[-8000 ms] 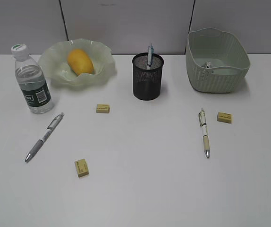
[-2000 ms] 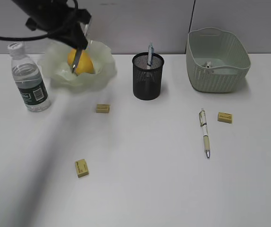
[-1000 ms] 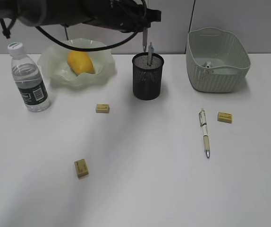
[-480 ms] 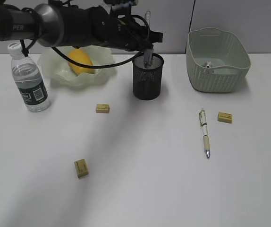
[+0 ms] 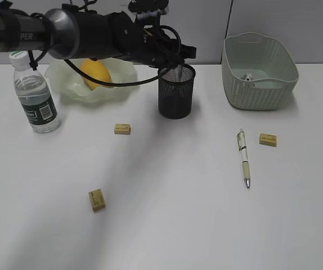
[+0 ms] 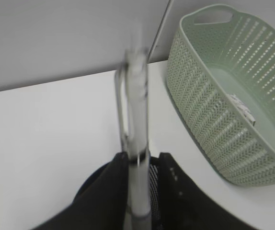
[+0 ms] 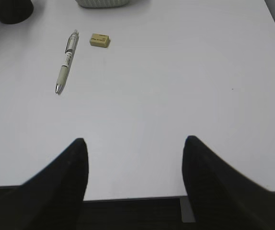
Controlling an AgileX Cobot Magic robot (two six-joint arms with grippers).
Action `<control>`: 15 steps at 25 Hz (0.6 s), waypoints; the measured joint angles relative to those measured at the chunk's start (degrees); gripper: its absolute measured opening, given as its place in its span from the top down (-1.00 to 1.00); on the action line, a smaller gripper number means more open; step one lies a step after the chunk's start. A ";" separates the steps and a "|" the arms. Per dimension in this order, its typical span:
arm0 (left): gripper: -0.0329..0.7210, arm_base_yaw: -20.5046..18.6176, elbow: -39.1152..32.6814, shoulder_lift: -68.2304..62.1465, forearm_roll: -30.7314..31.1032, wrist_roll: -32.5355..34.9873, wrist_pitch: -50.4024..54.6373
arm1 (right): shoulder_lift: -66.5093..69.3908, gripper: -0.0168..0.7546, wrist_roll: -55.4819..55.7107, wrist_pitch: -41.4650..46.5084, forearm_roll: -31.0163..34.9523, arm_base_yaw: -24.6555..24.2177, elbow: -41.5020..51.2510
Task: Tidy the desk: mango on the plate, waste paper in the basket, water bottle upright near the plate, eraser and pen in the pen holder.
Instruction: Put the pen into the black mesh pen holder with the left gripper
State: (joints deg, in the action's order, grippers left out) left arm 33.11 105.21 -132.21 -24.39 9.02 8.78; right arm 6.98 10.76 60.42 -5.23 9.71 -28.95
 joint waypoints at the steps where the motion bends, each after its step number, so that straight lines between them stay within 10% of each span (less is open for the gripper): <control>1: 0.33 0.00 0.00 0.00 0.00 0.00 0.25 | 0.00 -0.32 0.00 0.00 0.00 0.00 0.00; 15: 0.07 0.05 0.00 5.74 2.25 0.00 7.43 | 0.00 -0.32 0.00 0.00 0.00 0.00 0.00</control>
State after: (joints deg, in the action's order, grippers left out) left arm 33.17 105.21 -126.47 -22.14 9.02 16.22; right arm 6.98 10.76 60.42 -5.23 9.71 -28.95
